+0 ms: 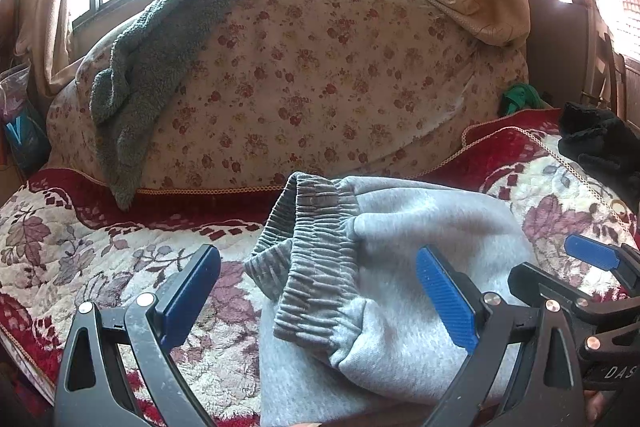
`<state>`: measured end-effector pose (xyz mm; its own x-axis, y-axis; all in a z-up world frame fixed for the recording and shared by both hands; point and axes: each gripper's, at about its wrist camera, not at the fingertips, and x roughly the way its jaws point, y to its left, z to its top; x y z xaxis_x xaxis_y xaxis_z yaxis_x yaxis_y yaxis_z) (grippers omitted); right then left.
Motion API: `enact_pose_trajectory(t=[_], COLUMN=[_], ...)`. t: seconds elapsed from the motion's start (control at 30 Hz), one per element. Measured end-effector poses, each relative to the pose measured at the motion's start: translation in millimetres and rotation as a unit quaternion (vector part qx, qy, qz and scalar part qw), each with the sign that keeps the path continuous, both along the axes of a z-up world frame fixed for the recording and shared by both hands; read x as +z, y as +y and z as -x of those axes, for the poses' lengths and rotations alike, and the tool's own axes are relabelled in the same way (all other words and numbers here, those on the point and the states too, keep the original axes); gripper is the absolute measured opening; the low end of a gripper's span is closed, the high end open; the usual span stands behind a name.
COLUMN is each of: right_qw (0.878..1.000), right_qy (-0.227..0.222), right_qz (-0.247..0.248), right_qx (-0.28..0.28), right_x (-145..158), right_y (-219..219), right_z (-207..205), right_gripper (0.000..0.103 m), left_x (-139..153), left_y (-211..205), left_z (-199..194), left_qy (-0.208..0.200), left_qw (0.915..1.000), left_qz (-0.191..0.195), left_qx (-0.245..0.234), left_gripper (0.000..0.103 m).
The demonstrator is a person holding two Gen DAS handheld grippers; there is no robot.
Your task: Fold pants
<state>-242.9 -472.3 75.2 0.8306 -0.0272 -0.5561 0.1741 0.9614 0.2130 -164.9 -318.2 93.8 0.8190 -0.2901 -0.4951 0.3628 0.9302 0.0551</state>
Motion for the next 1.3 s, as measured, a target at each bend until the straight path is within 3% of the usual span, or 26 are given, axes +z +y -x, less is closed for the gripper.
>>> enact_pose_trajectory(t=[1.3], right_qw=[1.000], right_qy=[0.017], right_qz=[0.003], right_qx=[-0.007], right_x=[-1.9], right_y=[-1.7], right_z=[-8.9], right_gripper=[0.103], left_x=[-5.6], left_y=[7.0], left_z=[-7.7], left_qy=[0.005], left_qw=[1.0000], left_qz=[0.000], left_qx=[-0.001], left_gripper=[0.098])
